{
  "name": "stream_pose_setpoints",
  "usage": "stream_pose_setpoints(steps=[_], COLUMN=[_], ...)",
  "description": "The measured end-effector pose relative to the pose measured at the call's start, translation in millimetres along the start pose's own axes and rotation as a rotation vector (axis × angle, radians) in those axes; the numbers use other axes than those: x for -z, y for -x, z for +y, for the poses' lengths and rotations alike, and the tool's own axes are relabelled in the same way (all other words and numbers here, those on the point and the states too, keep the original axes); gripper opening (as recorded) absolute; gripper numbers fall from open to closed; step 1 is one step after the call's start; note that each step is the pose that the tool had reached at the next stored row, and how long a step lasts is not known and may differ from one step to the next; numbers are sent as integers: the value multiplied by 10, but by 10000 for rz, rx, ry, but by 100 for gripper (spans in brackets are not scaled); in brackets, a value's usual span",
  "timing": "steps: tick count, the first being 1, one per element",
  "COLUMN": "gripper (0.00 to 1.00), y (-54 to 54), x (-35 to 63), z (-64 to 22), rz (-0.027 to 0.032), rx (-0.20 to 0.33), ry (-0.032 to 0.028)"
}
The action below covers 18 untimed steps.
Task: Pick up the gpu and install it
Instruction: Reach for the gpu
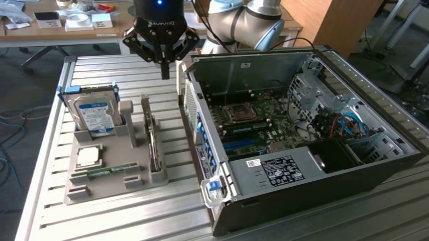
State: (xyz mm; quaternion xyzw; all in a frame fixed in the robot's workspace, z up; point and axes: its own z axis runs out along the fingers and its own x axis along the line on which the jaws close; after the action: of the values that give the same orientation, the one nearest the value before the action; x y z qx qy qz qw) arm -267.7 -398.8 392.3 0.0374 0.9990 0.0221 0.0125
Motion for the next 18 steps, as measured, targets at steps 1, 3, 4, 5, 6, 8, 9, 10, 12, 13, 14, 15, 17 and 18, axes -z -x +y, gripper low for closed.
stream_pose_setpoints(steps=[1,3,4,5,6,8,9,10,12,13,14,15,17,18], gripper=[11,11,11,11,11,11,11,11,11,11,11,11,11,11], y=[-15,-47,-62,-78,-94,-125,-139,-153,-180,-196,-212,-230,-259,-273], x=[1,1,1,1,1,2,2,2,2,1,1,2,1,1], z=[-1,-3,-5,-6,-7,-9,-10,-11,-14,-15,-16,-17,-20,-21], rz=[0,0,0,1,0,0,0,0,0,0,0,0,0,0], rx=[1,0,0,0,-1,0,0,-1,1,0,1,1,1,0], ry=[-1,0,-1,-1,0,0,0,0,0,0,0,0,0,-1])
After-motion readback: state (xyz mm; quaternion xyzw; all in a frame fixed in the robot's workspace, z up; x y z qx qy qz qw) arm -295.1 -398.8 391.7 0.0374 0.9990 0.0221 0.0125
